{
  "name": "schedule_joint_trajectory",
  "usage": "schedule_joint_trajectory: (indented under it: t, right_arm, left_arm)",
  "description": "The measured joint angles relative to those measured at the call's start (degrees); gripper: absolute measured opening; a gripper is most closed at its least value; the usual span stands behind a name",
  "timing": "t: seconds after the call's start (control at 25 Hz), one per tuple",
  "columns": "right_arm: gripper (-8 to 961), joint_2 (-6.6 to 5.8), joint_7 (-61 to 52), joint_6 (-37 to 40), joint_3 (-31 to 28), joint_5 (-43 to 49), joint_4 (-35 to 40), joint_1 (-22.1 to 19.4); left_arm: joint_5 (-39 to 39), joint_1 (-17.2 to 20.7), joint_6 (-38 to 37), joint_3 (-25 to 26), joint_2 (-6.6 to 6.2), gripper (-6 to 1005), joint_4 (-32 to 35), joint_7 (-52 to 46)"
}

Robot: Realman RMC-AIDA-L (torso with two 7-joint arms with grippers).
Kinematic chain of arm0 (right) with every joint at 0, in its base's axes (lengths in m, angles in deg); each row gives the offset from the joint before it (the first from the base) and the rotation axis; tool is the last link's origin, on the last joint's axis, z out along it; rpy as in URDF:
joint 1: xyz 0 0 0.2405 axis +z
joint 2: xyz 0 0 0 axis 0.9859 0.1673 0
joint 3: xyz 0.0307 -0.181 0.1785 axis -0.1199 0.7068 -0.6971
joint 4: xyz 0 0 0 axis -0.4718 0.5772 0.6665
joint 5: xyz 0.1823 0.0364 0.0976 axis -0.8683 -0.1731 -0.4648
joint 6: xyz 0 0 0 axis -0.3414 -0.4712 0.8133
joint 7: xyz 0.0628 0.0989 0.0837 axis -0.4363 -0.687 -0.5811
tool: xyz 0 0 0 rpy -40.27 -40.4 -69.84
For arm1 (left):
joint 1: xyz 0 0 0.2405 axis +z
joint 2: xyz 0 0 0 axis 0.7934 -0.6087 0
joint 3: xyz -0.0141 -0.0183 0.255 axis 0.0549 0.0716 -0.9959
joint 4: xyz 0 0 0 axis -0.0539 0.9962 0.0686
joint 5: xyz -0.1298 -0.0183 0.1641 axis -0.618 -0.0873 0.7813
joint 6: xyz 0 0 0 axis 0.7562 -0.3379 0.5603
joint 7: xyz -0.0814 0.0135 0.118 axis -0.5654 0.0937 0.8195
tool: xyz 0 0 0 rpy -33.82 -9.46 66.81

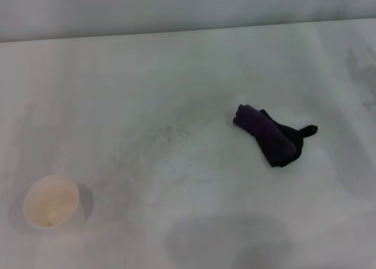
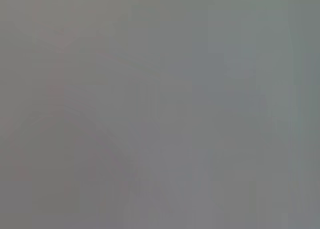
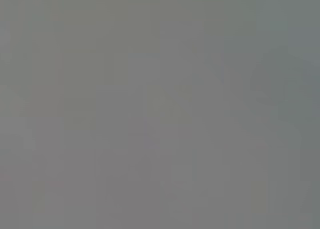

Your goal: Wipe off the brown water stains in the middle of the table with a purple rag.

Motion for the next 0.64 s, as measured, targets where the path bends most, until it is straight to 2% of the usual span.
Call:
schedule_joint_trajectory:
  t: [0.16,0.44,0.64]
  right_arm:
    - [466,0.18,5.4,-1.8,-0.5,-1.2,-4.2,-0.9]
    - [704,0.32,8.4,-6.4,-1.4,-1.3,-5.9,-2.8]
    - [704,0.34,11.5,-10.8,-1.5,-1.3,-7.0,-3.8]
  left_arm:
    - [1.2,0.0,-0.1,-0.1,-0.02,893,0.0,0.0]
    - [2.0,0.5,-0.7,0.1,-0.02,893,0.1,-0.3]
    - [2.0,1.1,-3.3,0.0,0.09,893,-0.2,-1.5]
